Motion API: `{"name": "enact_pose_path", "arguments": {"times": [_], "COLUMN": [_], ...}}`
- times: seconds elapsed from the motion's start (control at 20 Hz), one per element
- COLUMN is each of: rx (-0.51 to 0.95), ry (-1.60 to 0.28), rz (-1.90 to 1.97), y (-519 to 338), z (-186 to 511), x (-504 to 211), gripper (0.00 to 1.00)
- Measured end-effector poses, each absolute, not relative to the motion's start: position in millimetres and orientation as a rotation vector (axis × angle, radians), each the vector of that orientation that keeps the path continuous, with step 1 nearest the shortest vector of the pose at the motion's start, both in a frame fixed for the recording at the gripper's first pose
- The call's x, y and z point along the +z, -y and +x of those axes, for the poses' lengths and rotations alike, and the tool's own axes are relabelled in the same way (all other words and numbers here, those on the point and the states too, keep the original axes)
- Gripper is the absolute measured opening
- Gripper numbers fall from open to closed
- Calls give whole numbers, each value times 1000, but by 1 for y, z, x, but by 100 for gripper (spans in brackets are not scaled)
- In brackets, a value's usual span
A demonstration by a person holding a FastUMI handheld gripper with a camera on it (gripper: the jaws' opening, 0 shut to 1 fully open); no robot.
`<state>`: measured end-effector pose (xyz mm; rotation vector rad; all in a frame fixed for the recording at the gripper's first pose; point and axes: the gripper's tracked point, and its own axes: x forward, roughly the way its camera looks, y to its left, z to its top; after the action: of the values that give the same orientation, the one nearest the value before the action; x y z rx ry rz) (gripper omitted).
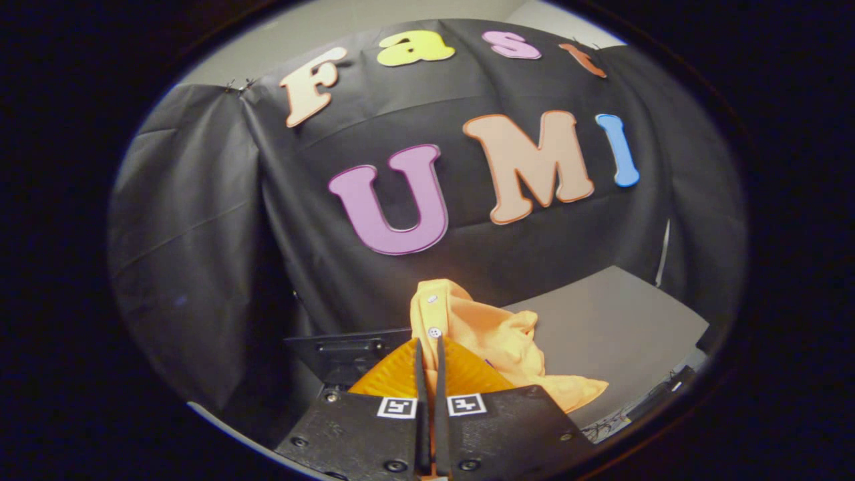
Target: Put the clothes into the washing machine and then close the washing machine lid.
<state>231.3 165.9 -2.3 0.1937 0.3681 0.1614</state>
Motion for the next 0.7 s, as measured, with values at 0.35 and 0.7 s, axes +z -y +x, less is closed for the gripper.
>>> {"name": "enact_pose_path", "arguments": {"times": [0.35, 0.7], "rx": [259, 309], "ry": [-364, -403], "rz": [116, 130], "y": [-255, -326], "z": [235, 237], "x": [-26, -82], "gripper": [3, 3]}}
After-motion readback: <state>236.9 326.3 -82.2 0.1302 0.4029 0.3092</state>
